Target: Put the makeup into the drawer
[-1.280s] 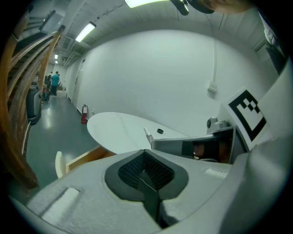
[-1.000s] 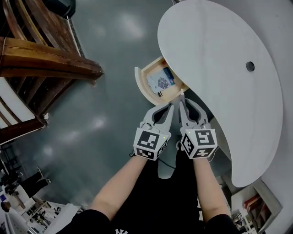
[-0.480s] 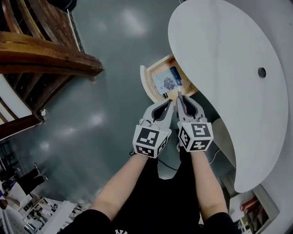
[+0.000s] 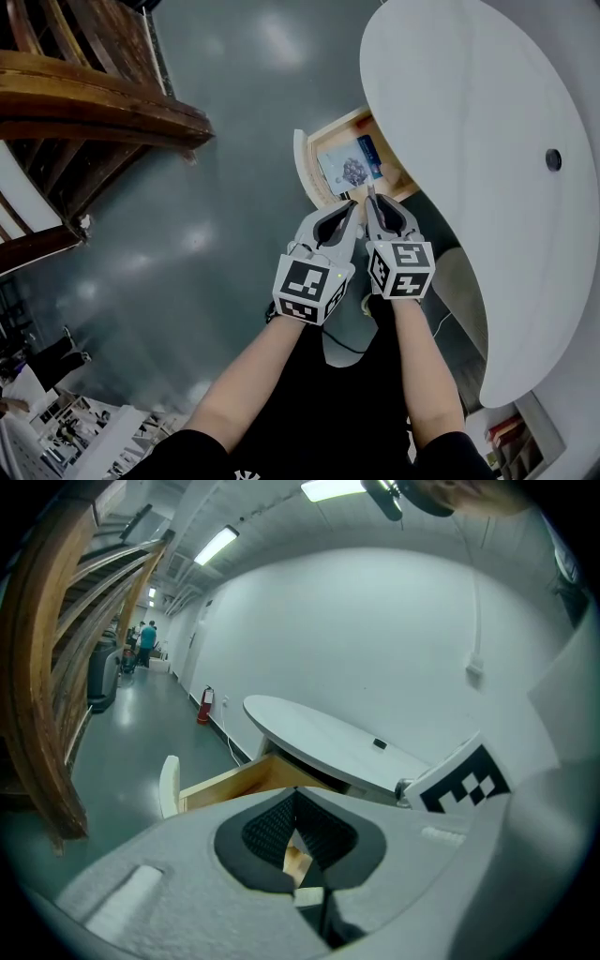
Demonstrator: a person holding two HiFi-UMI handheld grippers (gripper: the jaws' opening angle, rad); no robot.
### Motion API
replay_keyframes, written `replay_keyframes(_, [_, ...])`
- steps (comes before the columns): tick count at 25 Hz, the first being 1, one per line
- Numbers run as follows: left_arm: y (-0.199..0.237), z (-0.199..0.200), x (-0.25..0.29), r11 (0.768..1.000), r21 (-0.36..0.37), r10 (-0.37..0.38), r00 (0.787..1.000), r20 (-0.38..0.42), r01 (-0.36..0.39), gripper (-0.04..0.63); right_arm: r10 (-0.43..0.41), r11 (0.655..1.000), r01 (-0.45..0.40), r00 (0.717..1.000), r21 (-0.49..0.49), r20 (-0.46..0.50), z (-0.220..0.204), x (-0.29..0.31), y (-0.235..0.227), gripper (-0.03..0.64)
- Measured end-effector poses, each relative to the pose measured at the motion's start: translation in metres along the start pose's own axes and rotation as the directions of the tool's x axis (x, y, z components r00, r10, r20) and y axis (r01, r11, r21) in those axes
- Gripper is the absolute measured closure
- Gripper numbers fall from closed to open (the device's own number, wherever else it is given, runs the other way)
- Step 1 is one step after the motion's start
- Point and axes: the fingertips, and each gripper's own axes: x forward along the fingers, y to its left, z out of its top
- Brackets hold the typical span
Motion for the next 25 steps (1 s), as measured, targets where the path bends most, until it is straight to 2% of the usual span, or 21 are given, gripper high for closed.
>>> replay_keyframes(9, [0.007, -0.007, 0.004, 1.000, -0.004, 0.026, 1.000, 0.015, -0.026, 0.588, 0.000, 1.000, 0.000, 0.999, -0.004, -0.048, -0.021, 0.020, -0.009, 0.546])
replay_keyframes(25, [0.012, -0.007, 0.004, 0.999, 0.001, 0.047, 0.998, 0.041, -0.047, 0.588, 0.007, 1.000, -0.007, 0.998, 0.000, -0.062, -0.027, 0.034, -0.012, 0.541])
